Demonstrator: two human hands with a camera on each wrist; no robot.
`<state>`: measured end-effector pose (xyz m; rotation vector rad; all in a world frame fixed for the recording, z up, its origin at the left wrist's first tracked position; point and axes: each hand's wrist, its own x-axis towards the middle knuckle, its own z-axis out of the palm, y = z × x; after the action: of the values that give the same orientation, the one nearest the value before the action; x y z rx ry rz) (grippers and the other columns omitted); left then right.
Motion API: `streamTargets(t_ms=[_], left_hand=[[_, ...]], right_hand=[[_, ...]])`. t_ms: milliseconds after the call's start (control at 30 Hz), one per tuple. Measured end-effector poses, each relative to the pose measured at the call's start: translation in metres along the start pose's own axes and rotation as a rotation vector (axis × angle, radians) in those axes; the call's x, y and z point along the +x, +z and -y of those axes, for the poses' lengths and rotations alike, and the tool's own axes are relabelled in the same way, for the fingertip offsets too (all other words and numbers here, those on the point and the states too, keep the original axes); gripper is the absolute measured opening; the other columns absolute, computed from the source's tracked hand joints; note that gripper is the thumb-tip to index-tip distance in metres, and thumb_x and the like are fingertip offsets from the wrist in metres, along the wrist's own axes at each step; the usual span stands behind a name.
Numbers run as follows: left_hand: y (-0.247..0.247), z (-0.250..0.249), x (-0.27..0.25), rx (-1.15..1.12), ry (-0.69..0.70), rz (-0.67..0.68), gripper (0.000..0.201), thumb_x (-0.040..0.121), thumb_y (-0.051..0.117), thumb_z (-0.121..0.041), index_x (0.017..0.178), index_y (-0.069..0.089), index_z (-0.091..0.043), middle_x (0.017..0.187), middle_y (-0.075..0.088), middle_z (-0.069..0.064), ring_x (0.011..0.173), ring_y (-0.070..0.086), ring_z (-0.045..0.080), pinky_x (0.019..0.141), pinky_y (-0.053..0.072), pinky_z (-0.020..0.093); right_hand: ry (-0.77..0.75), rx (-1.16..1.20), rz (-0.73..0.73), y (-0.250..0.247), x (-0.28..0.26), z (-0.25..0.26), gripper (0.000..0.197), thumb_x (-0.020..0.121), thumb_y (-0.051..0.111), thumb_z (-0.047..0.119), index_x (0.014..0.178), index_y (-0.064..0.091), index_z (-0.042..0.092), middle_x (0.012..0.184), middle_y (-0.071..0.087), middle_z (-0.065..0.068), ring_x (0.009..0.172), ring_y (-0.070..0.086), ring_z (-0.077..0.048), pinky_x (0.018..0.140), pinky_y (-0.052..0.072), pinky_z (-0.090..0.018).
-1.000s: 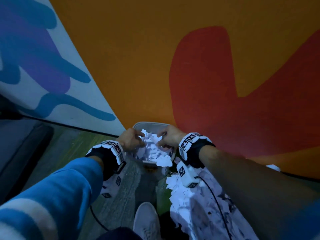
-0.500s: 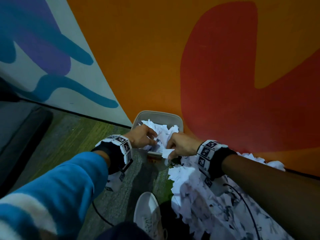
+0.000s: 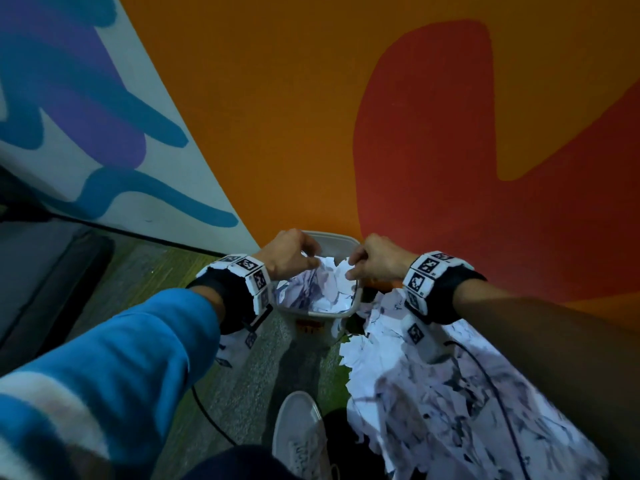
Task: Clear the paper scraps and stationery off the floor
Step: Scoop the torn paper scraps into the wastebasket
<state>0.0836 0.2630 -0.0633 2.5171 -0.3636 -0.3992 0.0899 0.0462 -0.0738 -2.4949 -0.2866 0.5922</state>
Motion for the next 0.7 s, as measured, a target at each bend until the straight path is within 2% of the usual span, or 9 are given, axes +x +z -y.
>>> streamTargets(t_ms=[67, 133, 233, 367, 467, 533, 600, 667, 700], left_hand=[[-0.002, -0.019, 0.011, 0.019, 0.032, 0.055, 0.028, 0.090, 0.070, -0.027, 0.116, 0.071, -0.017, 0.114, 0.072, 0.000, 0.096, 0.067, 0.014, 0.082, 0.054, 0.028], [0.002, -0.044, 0.024, 0.043, 0.068, 0.140, 0.031, 0.091, 0.070, -0.030, 0.119, 0.070, -0.018, 0.114, 0.071, -0.001, 0.095, 0.068, 0.015, 0.081, 0.059, 0.032], [0.023, -0.085, 0.046, 0.138, 0.150, 0.249, 0.030, 0.092, 0.067, -0.029, 0.117, 0.070, -0.012, 0.111, 0.072, 0.003, 0.095, 0.069, 0.022, 0.074, 0.059, 0.033], [0.079, -0.128, 0.076, 0.266, 0.222, 0.331, 0.031, 0.089, 0.070, -0.029, 0.115, 0.071, -0.012, 0.106, 0.073, 0.006, 0.100, 0.067, 0.023, 0.081, 0.050, 0.028], [0.136, -0.148, 0.097, 0.278, 0.220, 0.375, 0.035, 0.090, 0.070, -0.033, 0.115, 0.070, -0.008, 0.110, 0.071, 0.009, 0.105, 0.065, 0.028, 0.080, 0.047, 0.028], [0.176, -0.148, 0.105, 0.279, 0.197, 0.420, 0.044, 0.092, 0.068, -0.036, 0.124, 0.065, -0.006, 0.123, 0.066, 0.012, 0.113, 0.061, 0.031, 0.090, 0.049, 0.034], [0.216, -0.140, 0.109, 0.310, 0.184, 0.478, 0.059, 0.091, 0.067, -0.045, 0.137, 0.055, -0.009, 0.137, 0.057, 0.013, 0.123, 0.055, 0.033, 0.101, 0.045, 0.040], [0.249, -0.127, 0.114, 0.324, 0.132, 0.565, 0.078, 0.089, 0.068, -0.049, 0.151, 0.037, -0.012, 0.153, 0.040, 0.013, 0.137, 0.043, 0.032, 0.109, 0.038, 0.039], [0.261, -0.120, 0.117, 0.326, 0.109, 0.598, 0.087, 0.088, 0.069, -0.049, 0.155, 0.027, -0.012, 0.158, 0.033, 0.012, 0.141, 0.037, 0.031, 0.111, 0.035, 0.038]], right_hand=[[-0.023, -0.083, 0.066, -0.022, -0.011, -0.013, 0.016, 0.082, 0.079, 0.026, 0.087, 0.075, 0.011, 0.078, 0.071, 0.002, 0.070, 0.064, -0.013, 0.059, 0.052, -0.027], [-0.021, -0.136, 0.113, -0.046, -0.025, -0.032, 0.013, 0.084, 0.077, 0.026, 0.086, 0.076, 0.013, 0.081, 0.074, -0.006, 0.068, 0.065, -0.013, 0.058, 0.054, -0.028], [0.028, -0.175, 0.140, -0.074, -0.047, -0.073, 0.017, 0.085, 0.077, 0.031, 0.085, 0.075, 0.014, 0.081, 0.074, -0.006, 0.066, 0.064, -0.011, 0.056, 0.051, -0.025], [0.140, -0.209, 0.136, -0.090, -0.062, -0.139, 0.018, 0.084, 0.077, 0.028, 0.084, 0.075, 0.010, 0.082, 0.073, -0.007, 0.066, 0.061, -0.013, 0.056, 0.047, -0.025], [0.253, -0.228, 0.126, -0.082, -0.068, -0.190, 0.017, 0.083, 0.077, 0.016, 0.070, 0.068, 0.011, 0.061, 0.062, -0.003, 0.047, 0.055, -0.006, 0.041, 0.042, -0.016], [0.335, -0.222, 0.161, -0.061, -0.068, -0.218, 0.013, 0.084, 0.076, 0.014, 0.079, 0.067, 0.005, 0.061, 0.055, -0.002, 0.048, 0.051, -0.010, 0.033, 0.035, -0.011], [0.412, -0.211, 0.225, -0.031, -0.063, -0.250, 0.038, 0.087, 0.074, 0.021, 0.115, 0.062, -0.003, 0.085, 0.056, -0.007, 0.068, 0.053, -0.017, 0.045, 0.041, -0.011], [0.425, -0.233, 0.223, 0.005, -0.056, -0.282, 0.069, 0.085, 0.075, 0.038, 0.140, 0.047, 0.008, 0.128, 0.055, -0.010, 0.114, 0.055, -0.026, 0.087, 0.049, -0.024], [0.418, -0.262, 0.216, 0.023, -0.052, -0.297, 0.084, 0.082, 0.075, 0.048, 0.148, 0.037, 0.013, 0.147, 0.043, -0.010, 0.132, 0.044, -0.029, 0.105, 0.040, -0.033]])
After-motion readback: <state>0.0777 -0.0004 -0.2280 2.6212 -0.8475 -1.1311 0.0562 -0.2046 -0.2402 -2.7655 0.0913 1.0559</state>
